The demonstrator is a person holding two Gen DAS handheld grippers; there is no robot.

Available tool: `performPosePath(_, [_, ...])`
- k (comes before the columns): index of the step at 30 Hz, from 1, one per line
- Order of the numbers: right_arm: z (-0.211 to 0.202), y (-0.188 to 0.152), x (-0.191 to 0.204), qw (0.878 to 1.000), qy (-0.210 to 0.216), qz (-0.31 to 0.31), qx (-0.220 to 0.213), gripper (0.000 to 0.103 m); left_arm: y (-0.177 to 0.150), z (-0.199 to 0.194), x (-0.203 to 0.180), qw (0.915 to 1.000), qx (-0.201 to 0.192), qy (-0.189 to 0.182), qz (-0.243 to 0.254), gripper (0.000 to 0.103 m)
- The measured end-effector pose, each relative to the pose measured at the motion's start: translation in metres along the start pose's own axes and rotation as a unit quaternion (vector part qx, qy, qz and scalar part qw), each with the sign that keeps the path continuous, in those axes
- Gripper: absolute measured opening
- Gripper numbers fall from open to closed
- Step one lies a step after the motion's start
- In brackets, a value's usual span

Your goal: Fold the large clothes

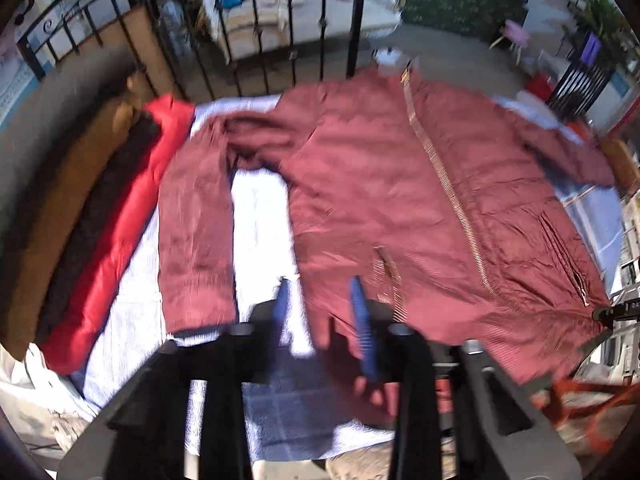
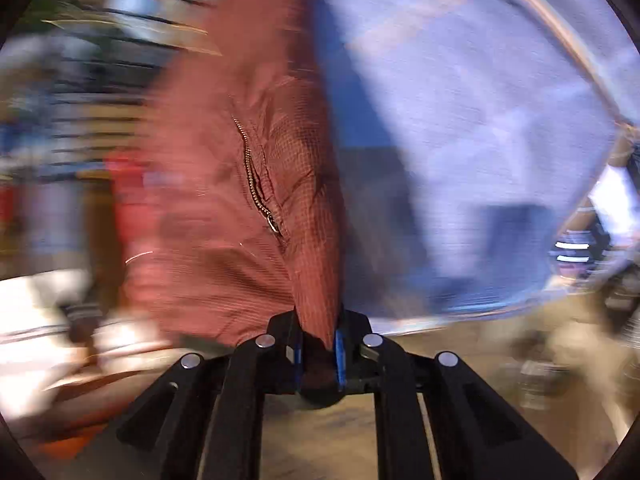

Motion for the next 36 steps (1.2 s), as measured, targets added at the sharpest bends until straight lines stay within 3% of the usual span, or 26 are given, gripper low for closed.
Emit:
performPosePath(1, [0.013,0.003,-0.010,0.999,0.004,0.032,0.005,0.021,-0.012,0.023,0.008,0.9995,0.027,0.016,-0.005,0.063])
performPosePath(3, [0.030,0.005,-0.019,0.997,0.003,0.080,0.016,0.037,-0.026,0.054,0.020,0.9961,0.078,0.030,-0.029,0.063])
performPosePath(5, [0.026,0.006,-0.017,0.996,-0.043,0.076,0.004,0.045,-0.037,0.063,0.027,0.9944,0.089,0.006,-0.057,0.063])
performPosePath(7, [0.014,0.009,-0.006,0.997,-0.057,0.050,-0.011,0.061,-0.034,0.064,0.022,0.9949,0.082,0.002,-0.058,0.066])
performPosePath(10, [-0.017,0.026,0.004,0.996,-0.071,0.029,-0.045,0.062,-0.009,0.067,-0.001,0.9969,0.057,-0.025,-0.048,0.076])
performPosePath(15, [-0.039,0.065,0.027,0.995,-0.037,0.003,-0.088,0.062,0.020,0.089,-0.059,0.9976,0.062,-0.031,-0.007,0.078])
performPosePath(17, [-0.026,0.073,0.044,0.996,-0.030,-0.033,-0.077,0.062,0.013,0.113,-0.082,0.9959,0.087,-0.021,0.012,0.079])
performPosePath(19, [0.003,0.077,0.063,0.995,-0.039,-0.077,-0.049,0.071,-0.001,0.141,-0.095,0.9917,0.127,0.004,0.024,0.082])
performPosePath(20, [0.029,0.077,0.068,0.992,-0.062,-0.103,-0.024,0.072,-0.010,0.159,-0.099,0.9865,0.158,0.032,0.030,0.087])
performPosePath(22, [0.066,0.078,0.056,0.984,-0.136,-0.116,0.006,0.072,-0.018,0.178,-0.102,0.9826,0.171,0.060,0.042,0.092])
performPosePath(24, [0.090,0.082,0.046,0.979,-0.161,-0.120,0.018,0.073,-0.016,0.182,-0.101,0.9811,0.178,0.063,0.043,0.094])
performPosePath(26, [0.086,0.085,0.048,0.981,-0.154,-0.114,0.022,0.073,-0.011,0.180,-0.098,0.9796,0.193,0.046,0.031,0.094])
performPosePath(28, [0.060,0.092,0.056,0.984,-0.128,-0.120,0.010,0.073,-0.004,0.171,-0.092,0.9817,0.186,0.040,0.011,0.094])
performPosePath(31, [-0.023,0.121,0.051,0.985,-0.097,-0.114,-0.090,0.073,0.005,0.157,-0.083,0.9838,0.175,0.035,-0.020,0.094])
performPosePath(36, [-0.160,0.196,-0.029,0.968,-0.134,-0.035,-0.209,0.073,0.018,0.141,-0.090,0.9857,0.161,0.030,-0.039,0.094])
Point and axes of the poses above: each gripper's, at about its wrist camera, not at the fingertips, and z roughly the way its jaws point, x to its left, y to its top, the point moved 6 cm from there along z, roughly the way its jaws point, and after that the axes turned 11 degrees about x, right-handed, at the moved point
